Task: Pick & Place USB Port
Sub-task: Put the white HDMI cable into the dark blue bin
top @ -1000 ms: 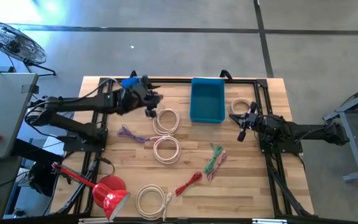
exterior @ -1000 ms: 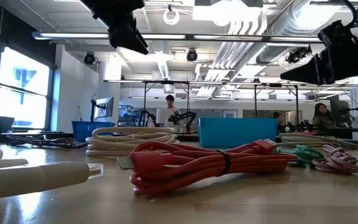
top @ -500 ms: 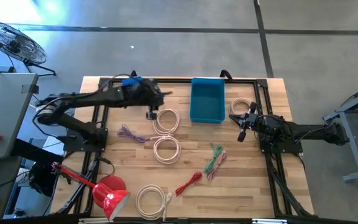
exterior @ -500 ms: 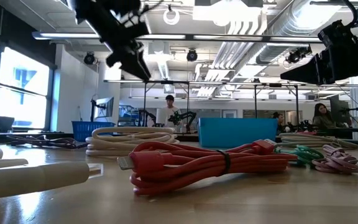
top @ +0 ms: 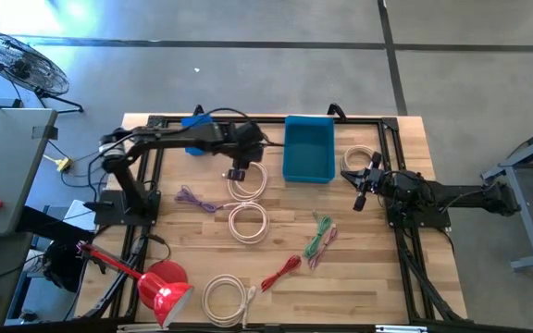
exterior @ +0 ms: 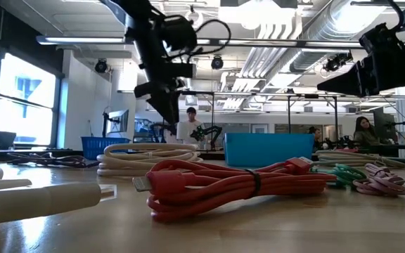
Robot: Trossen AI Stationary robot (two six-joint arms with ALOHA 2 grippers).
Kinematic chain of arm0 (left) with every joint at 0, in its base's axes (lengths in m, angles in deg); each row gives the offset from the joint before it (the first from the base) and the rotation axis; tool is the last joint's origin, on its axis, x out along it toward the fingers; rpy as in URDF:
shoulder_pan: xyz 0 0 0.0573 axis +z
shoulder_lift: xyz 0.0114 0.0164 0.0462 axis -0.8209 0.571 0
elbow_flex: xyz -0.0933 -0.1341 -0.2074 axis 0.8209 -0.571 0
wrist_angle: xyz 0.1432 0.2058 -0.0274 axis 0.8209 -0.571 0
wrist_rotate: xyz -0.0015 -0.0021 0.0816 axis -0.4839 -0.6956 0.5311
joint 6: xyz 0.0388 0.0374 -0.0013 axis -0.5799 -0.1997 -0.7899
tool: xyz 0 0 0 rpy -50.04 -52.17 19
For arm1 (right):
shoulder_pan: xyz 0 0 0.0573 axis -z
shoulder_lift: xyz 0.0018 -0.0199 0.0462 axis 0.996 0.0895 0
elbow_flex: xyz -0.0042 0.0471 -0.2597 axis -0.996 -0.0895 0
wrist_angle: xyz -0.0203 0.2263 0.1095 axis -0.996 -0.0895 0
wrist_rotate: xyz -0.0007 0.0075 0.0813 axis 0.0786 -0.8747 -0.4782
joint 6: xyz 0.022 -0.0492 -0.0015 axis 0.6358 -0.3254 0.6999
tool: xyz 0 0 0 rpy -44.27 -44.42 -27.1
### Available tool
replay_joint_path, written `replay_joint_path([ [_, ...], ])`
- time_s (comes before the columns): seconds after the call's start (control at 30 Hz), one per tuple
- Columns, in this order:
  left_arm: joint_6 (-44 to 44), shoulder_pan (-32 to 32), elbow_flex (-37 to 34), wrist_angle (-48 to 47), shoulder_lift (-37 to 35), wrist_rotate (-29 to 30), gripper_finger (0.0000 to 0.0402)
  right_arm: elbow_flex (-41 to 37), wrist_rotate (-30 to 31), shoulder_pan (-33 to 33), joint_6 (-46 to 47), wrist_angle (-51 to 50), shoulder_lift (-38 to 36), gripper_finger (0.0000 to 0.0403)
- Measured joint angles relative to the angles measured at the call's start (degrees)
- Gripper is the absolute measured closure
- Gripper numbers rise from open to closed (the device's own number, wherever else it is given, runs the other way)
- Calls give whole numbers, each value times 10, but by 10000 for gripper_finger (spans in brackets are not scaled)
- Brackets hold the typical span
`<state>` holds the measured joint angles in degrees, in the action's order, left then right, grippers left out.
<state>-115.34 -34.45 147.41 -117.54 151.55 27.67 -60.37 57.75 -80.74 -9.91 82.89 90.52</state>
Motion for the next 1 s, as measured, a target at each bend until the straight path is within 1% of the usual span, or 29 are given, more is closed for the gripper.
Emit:
replay_joint_path([
  [0.07,0,3,19,-27,19,-3,266,0,0,0,0,0,5,402],
  [0.13,0,5,29,-34,33,-4,266,0,0,0,2,0,11,402],
  [0.2,0,11,29,-38,38,-19,266,0,0,0,2,0,17,402],
  [0.33,0,26,29,-38,44,-59,266,0,0,0,10,0,24,402],
  [0.5,0,38,20,-22,44,-62,266,0,-12,0,15,-1,31,402],
  [0.67,0,38,20,-9,55,-90,266,0,-25,0,14,-2,31,402],
  [0.8,10,36,21,-1,76,-90,266,0,-26,0,13,-2,31,402],
  [0.87,11,37,19,-12,91,-87,266,0,-26,0,13,-2,33,402],
  [1.0,11,37,20,3,120,-85,266,0,-32,0,14,-2,40,402],
])
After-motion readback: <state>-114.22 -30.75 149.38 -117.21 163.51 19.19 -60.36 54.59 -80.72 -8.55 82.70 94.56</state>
